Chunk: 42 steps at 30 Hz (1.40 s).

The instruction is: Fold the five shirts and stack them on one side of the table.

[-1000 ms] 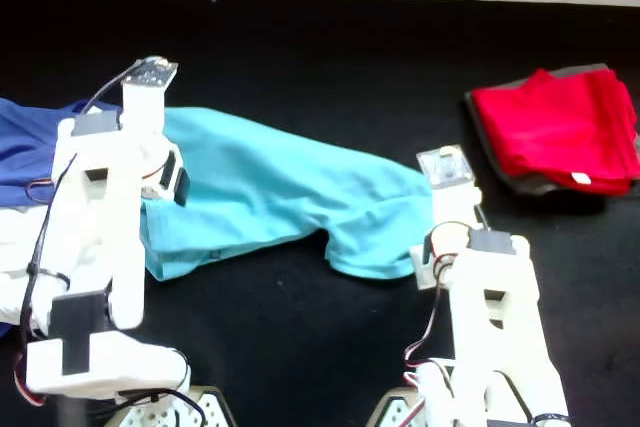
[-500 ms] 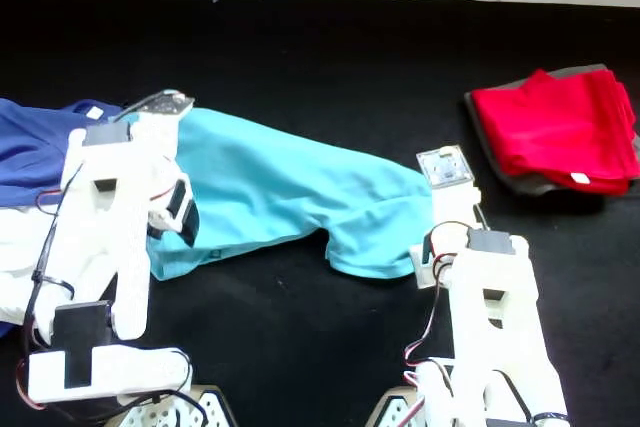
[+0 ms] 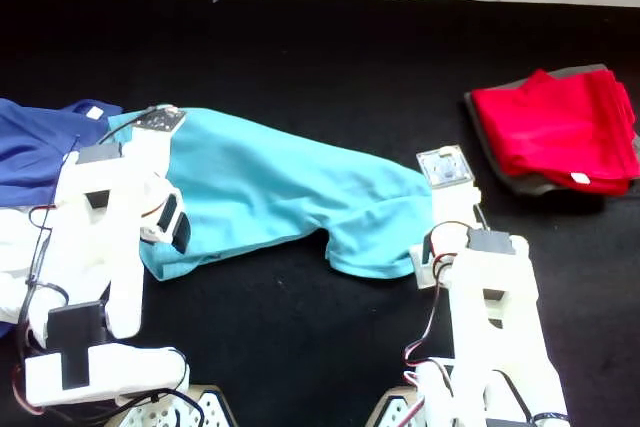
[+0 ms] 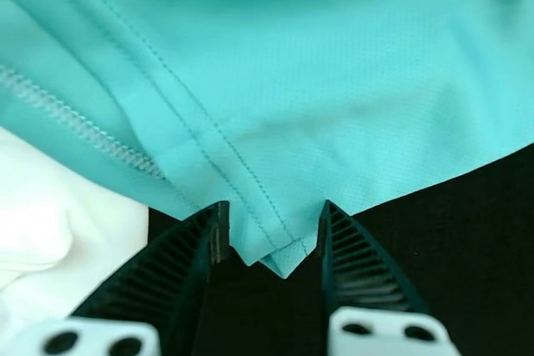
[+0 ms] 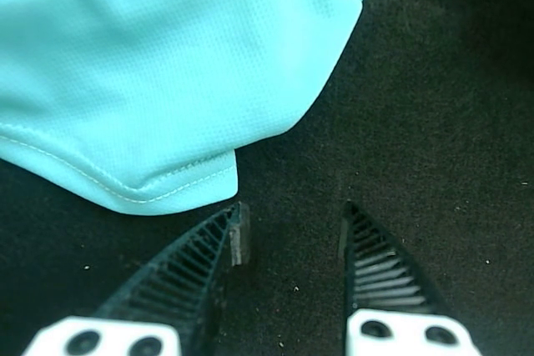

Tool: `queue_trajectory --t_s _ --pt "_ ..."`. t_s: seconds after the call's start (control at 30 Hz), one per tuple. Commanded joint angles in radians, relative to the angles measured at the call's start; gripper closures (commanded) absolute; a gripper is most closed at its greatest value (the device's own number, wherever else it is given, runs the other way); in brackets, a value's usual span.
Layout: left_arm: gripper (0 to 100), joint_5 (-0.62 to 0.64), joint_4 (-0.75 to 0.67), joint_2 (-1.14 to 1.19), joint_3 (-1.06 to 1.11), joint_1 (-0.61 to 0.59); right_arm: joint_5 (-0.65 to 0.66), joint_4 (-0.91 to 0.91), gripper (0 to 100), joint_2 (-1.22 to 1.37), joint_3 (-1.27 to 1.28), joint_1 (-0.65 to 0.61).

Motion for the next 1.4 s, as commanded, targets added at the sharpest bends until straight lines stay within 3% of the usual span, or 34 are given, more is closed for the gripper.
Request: queue_trajectory --t_s 0.0,0.37,0.5,0.53,1.0,1.17,1.37 --pt "81 -0.031 -0.018 -0.042 0.008 -0.012 0.005 -0.010 81.7 0.002 -0.008 -0.005" --pt "82 -0.037 -0.229 -0.044 0.179 -0.007 0.005 -0.010 81.7 0.002 -0.008 -0.005" --pt "100 -0.026 -0.224 -0.054 0.142 0.019 0.005 -0.010 81.7 0.002 -0.008 -0.007" --pt "98 -0.006 -0.213 -0.054 0.120 0.030 0.005 -0.010 81.7 0.002 -0.008 -0.007" --pt "99 0.189 0.404 -0.054 -0.469 0.249 0.003 -0.012 81.7 -0.007 -0.008 -0.005" --pt "99 0.190 0.562 -0.054 -0.518 0.311 -0.081 -0.033 81.7 -0.008 -0.028 -0.005" --pt "99 0.189 0.580 -0.045 -0.398 0.331 -0.083 -0.047 81.7 -0.001 -0.031 -0.007"
